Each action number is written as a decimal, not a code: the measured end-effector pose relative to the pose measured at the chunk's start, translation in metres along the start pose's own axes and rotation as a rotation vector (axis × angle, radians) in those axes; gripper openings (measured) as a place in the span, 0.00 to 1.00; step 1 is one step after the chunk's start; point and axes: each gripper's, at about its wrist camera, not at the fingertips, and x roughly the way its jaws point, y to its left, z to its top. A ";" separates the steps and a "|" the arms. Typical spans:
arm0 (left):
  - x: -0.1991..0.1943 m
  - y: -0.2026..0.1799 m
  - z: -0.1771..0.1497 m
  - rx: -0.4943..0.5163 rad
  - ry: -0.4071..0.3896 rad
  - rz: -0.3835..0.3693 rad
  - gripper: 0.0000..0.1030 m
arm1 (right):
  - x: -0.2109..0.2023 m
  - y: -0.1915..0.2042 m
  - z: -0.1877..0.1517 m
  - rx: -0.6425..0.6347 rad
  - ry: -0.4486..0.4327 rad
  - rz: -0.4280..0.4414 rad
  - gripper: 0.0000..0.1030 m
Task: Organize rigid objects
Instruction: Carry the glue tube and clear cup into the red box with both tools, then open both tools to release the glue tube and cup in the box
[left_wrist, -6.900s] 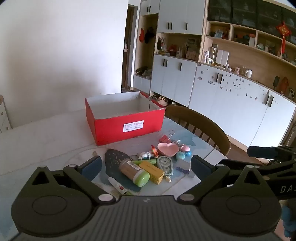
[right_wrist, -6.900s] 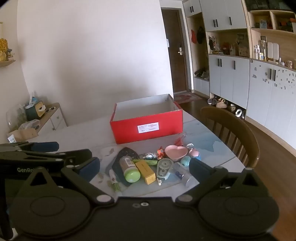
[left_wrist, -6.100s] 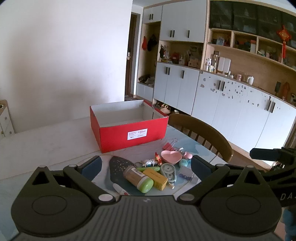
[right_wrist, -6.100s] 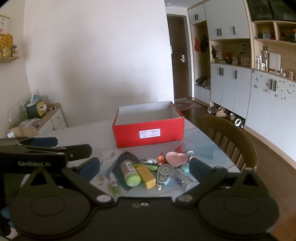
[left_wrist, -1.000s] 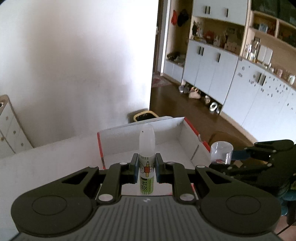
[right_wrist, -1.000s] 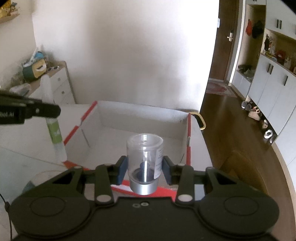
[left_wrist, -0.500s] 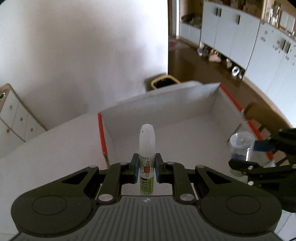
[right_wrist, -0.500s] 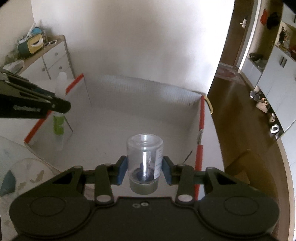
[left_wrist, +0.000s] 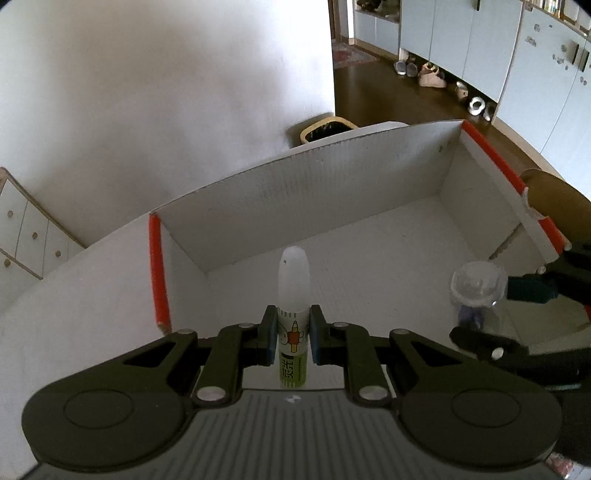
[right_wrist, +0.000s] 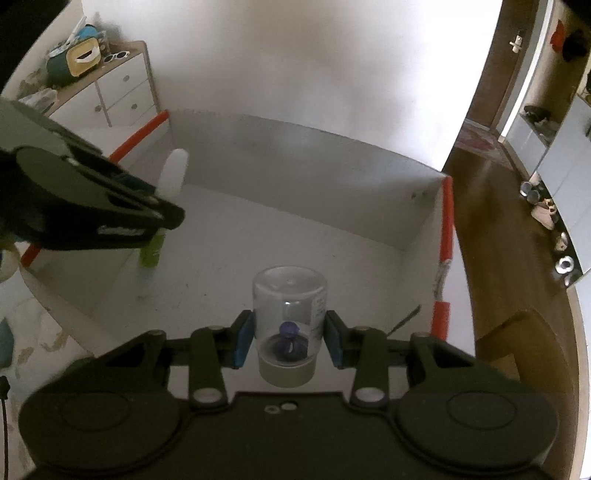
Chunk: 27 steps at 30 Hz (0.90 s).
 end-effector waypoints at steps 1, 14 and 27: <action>0.004 -0.001 0.002 0.001 0.003 0.001 0.16 | 0.003 0.000 0.000 -0.003 0.005 0.002 0.39; 0.037 -0.006 0.006 0.012 0.067 0.002 0.16 | 0.028 -0.006 -0.001 0.018 0.036 0.010 0.38; 0.050 -0.007 0.002 0.043 0.163 0.008 0.16 | 0.028 -0.002 -0.001 0.020 0.033 -0.001 0.41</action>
